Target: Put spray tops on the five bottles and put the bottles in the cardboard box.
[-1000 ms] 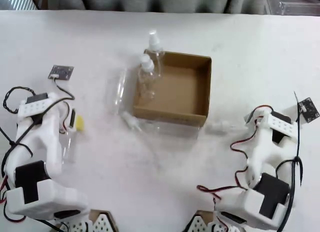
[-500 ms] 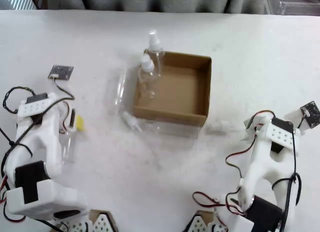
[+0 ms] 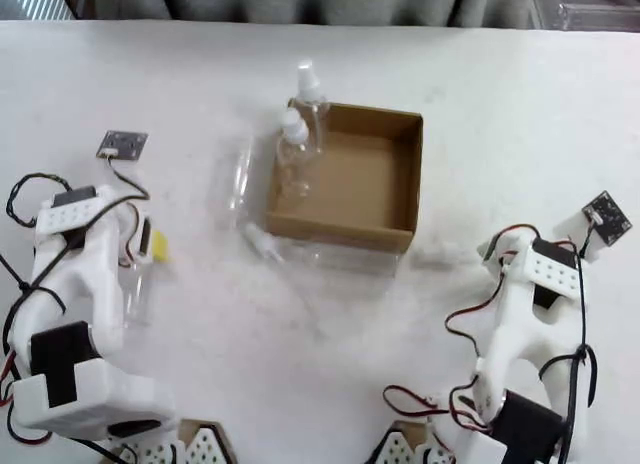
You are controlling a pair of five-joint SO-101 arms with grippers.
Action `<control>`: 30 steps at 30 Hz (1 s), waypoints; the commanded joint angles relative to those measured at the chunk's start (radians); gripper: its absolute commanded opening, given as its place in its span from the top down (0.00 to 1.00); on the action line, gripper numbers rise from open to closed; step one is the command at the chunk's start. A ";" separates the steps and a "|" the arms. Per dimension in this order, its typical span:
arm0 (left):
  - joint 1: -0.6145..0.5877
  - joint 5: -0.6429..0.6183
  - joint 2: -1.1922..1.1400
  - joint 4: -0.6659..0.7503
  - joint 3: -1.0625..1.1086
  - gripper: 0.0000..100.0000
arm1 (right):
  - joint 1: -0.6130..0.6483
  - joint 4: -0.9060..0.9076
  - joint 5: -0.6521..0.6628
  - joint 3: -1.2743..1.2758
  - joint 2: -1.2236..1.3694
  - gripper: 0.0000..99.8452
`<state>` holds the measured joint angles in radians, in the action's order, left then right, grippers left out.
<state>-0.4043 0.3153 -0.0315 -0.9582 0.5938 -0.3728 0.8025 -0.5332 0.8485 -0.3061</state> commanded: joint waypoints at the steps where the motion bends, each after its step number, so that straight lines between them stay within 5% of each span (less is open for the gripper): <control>1: 0.024 0.009 0.012 0.017 -0.002 0.98 | 0.004 0.007 -0.032 -0.005 -0.042 0.80; 30: 0.024 0.041 0.012 0.017 -0.002 0.98 | 0.002 -0.047 -0.107 -0.080 0.134 0.82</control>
<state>-0.3982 0.3491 -0.0315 -0.9582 0.5938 -0.3759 0.7718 -0.6299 0.8347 -0.2018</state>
